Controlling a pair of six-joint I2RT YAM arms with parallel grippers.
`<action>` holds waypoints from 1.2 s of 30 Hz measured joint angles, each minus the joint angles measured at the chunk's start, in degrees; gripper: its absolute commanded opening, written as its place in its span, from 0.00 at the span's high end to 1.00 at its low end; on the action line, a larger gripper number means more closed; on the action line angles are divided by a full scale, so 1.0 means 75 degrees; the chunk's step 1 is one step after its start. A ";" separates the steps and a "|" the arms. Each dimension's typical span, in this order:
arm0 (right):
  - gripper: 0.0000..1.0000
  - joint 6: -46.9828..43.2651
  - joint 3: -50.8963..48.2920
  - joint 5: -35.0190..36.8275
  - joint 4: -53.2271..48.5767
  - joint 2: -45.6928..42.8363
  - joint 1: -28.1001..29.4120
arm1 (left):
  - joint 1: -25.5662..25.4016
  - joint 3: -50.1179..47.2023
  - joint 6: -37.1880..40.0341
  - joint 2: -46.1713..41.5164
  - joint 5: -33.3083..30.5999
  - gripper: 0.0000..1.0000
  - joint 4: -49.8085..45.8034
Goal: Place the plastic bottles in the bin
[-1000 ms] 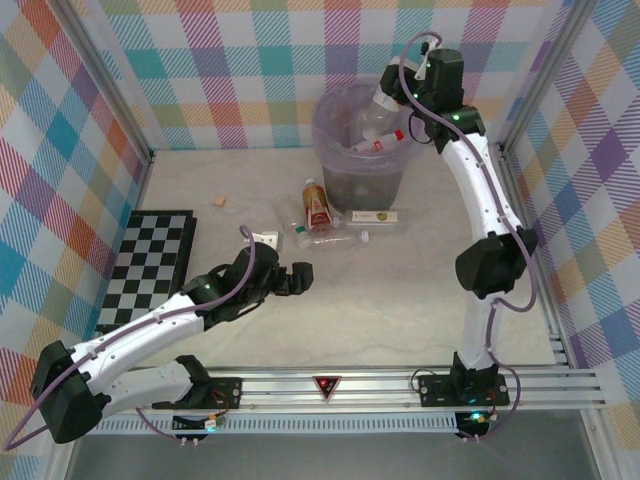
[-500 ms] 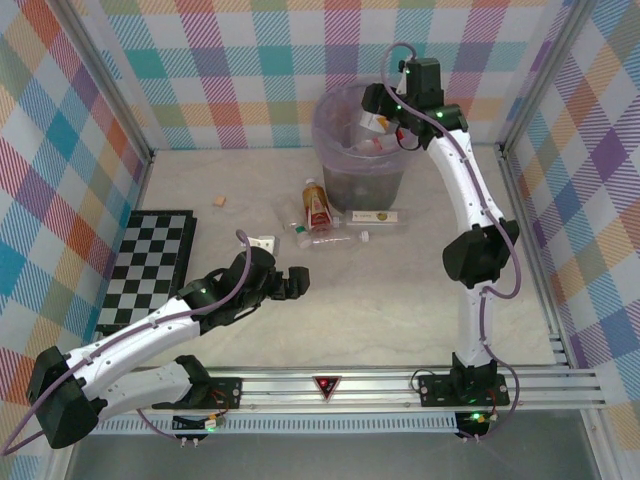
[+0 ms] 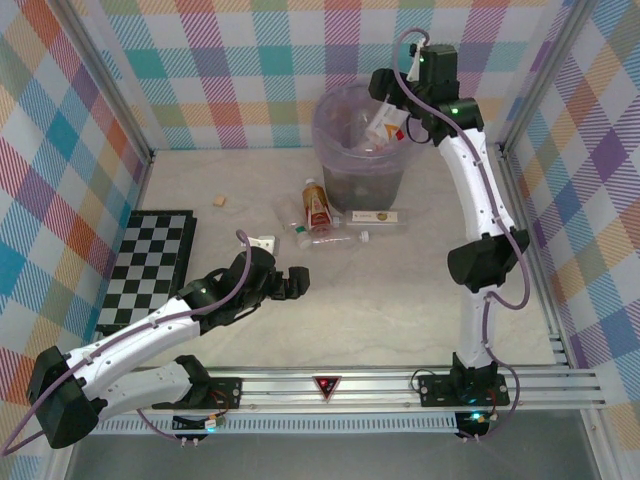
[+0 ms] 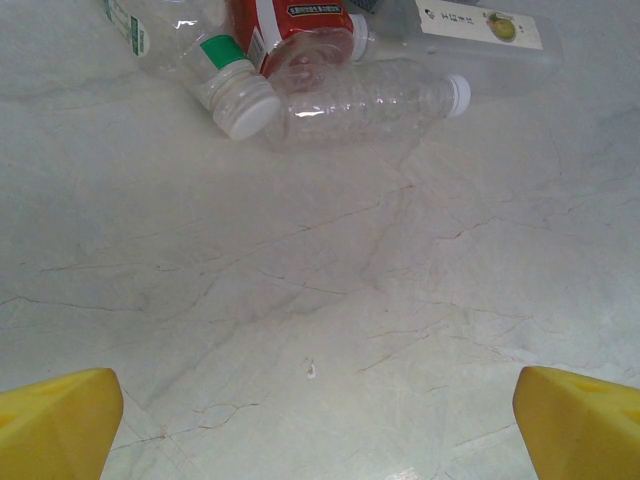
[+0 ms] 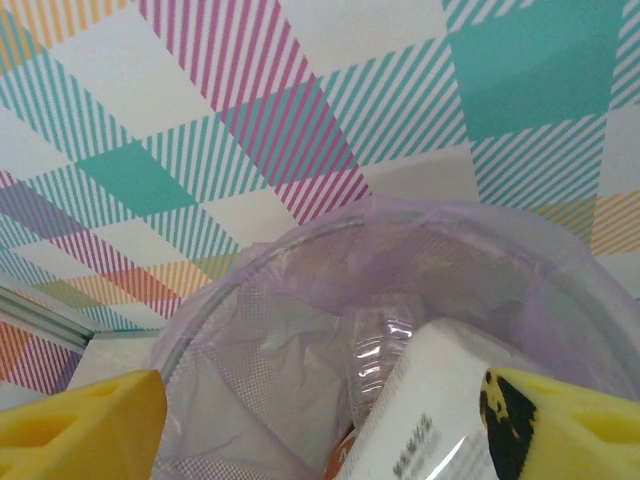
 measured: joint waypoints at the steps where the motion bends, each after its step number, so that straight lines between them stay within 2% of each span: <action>1: 0.29 -0.0026 0.0029 -0.0035 -0.0006 -0.0009 0.0000 | 0.0000 0.0000 0.0000 0.0000 0.0000 0.00 0.0000; 4: 0.49 -0.0023 0.0067 -0.0137 -0.0047 -0.0009 0.0000 | 0.0000 0.0000 -0.0006 0.0000 0.0012 0.00 0.0000; 12: 0.51 0.0160 -0.0122 -0.0306 -0.0122 0.0428 0.0000 | 0.0000 -0.0227 -0.0160 -0.0245 -0.0003 0.00 -0.0079; 21: 0.48 0.0227 -0.0650 -0.0076 -0.0137 0.0656 -0.0020 | 0.0000 -0.0358 -0.0219 -0.0656 -0.0064 0.00 -0.0353; 24: 0.41 0.0224 -0.0597 -0.0119 -0.0219 0.0627 -0.0015 | 0.0000 -0.0364 -0.0230 -0.0659 -0.0064 0.00 -0.0376; 27: 0.28 0.0204 -0.0632 -0.0195 -0.0329 0.0364 -0.0015 | 0.0000 -0.0367 -0.0230 -0.0656 -0.0064 0.00 -0.0373; 30: 0.02 0.0125 -0.1230 -0.0262 -0.0323 -0.0501 -0.0015 | 0.0000 -0.0393 -0.0230 -0.0609 -0.0064 0.00 -0.0356; 36: 0.01 0.0041 -0.3357 -0.0452 -0.0079 -0.3174 -0.0125 | 0.0000 -0.0382 -0.0169 -0.0216 -0.0108 0.00 -0.0376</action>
